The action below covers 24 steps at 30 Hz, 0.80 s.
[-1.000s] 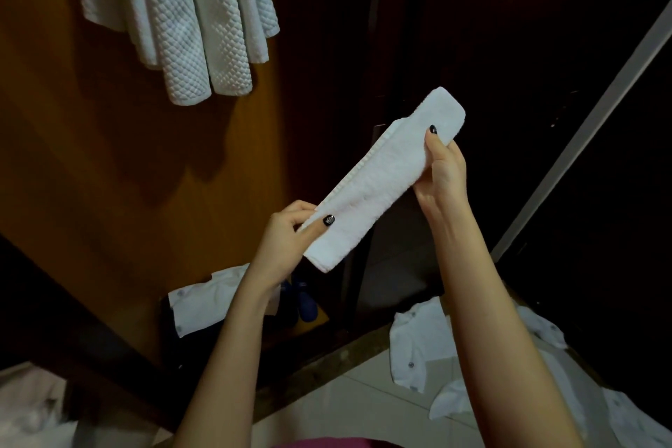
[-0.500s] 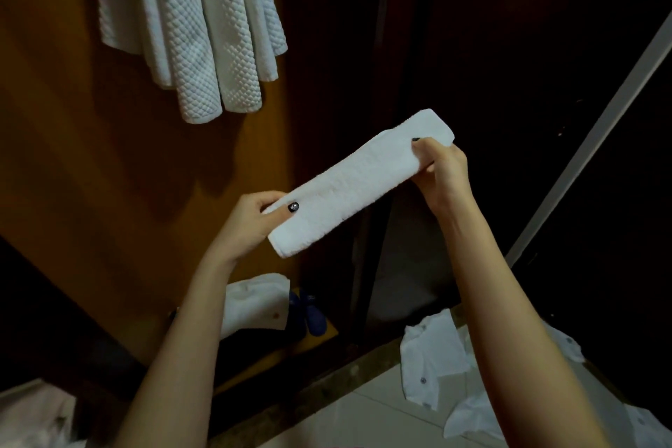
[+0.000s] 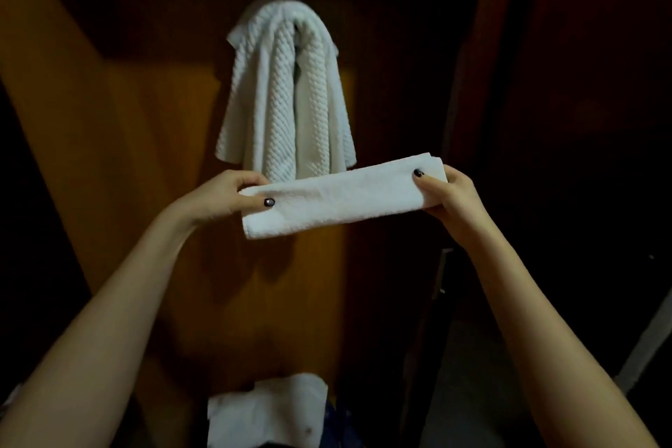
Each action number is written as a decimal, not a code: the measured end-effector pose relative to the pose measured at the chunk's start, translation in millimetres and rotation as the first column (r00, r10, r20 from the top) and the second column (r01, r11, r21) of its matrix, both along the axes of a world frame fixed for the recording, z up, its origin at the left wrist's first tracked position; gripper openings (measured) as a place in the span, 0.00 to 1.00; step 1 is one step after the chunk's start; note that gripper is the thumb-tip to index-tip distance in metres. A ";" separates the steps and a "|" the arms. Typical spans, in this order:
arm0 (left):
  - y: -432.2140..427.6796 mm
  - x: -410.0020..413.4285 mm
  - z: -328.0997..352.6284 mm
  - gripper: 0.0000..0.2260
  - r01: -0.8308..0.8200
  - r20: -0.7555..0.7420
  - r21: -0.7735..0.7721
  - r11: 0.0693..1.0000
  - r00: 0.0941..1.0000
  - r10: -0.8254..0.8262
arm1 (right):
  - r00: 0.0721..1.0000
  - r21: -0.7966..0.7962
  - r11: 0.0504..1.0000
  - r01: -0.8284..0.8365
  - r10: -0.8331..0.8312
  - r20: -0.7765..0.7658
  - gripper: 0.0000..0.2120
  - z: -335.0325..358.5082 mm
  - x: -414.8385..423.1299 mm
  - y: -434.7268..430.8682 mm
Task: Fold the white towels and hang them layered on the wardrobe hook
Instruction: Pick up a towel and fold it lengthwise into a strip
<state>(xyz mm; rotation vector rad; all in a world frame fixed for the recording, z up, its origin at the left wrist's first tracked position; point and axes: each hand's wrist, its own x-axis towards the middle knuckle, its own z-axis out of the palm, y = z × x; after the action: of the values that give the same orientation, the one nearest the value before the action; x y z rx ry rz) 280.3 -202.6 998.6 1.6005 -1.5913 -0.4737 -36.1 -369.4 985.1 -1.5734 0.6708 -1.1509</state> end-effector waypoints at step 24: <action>-119.6 163.1 232.5 0.11 -0.183 -0.355 -0.564 0.805 0.934 -0.036 | 0.866 -0.269 0.885 -0.380 0.442 0.232 0.16 245.8 200.8 -191.6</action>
<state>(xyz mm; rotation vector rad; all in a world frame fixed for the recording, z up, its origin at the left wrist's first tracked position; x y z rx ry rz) 443.3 -322.2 1231.1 1.0234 -1.2281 -0.1702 164.8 -561.0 1230.9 -1.5854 0.0042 -1.1153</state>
